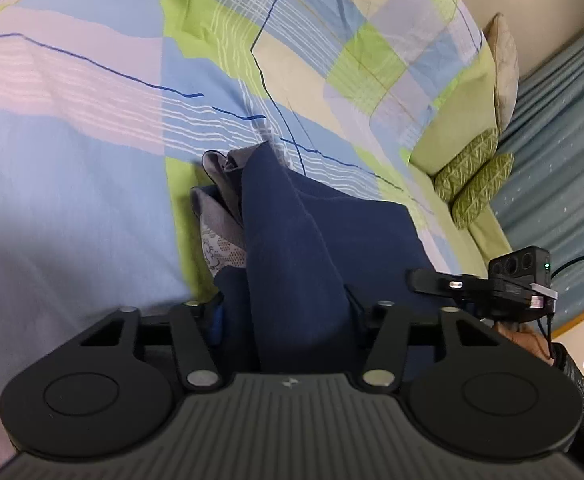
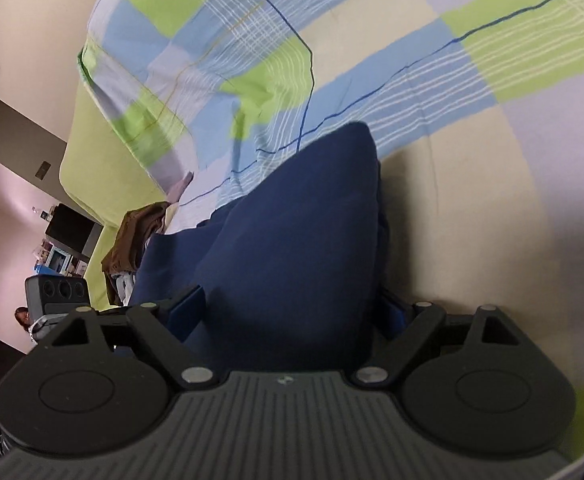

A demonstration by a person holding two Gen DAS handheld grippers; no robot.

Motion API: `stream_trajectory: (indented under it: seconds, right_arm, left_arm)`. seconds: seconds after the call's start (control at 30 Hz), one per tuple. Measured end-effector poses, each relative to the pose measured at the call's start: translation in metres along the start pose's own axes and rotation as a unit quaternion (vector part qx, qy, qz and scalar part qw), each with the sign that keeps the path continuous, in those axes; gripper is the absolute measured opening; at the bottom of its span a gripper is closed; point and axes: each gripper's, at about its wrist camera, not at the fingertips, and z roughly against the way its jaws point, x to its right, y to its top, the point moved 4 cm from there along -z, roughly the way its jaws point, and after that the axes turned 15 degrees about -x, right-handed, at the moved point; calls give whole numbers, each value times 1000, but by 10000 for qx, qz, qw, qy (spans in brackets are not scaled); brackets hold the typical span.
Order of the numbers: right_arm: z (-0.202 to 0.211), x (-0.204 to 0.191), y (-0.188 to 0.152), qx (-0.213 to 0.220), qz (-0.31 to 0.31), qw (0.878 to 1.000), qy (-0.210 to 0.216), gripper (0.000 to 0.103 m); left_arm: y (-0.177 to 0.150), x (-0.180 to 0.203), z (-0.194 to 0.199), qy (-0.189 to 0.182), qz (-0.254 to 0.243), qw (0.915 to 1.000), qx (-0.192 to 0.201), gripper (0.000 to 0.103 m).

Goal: Fold clothes

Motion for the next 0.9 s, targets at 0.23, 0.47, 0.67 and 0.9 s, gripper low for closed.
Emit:
stream_trajectory:
  seconds: [0.23,0.47,0.67,0.9]
  right_arm:
    - [24,-27,-1,219,318,9992,69,32]
    - [8,-39,59,297,739,9968,-93,33]
    - [-8,-10,76,285,603,9976,-180,47]
    - [64,-3,31,1075,597,9899,-706,58]
  left_arm:
    - [0,43,33,297,-825,9940,651,41]
    - [54,8,11,650,-536,9955,440,45]
    - [58,-18,4,575,-261,9967,519,55]
    - [27,-5,43,701,-289,9920,1006,55]
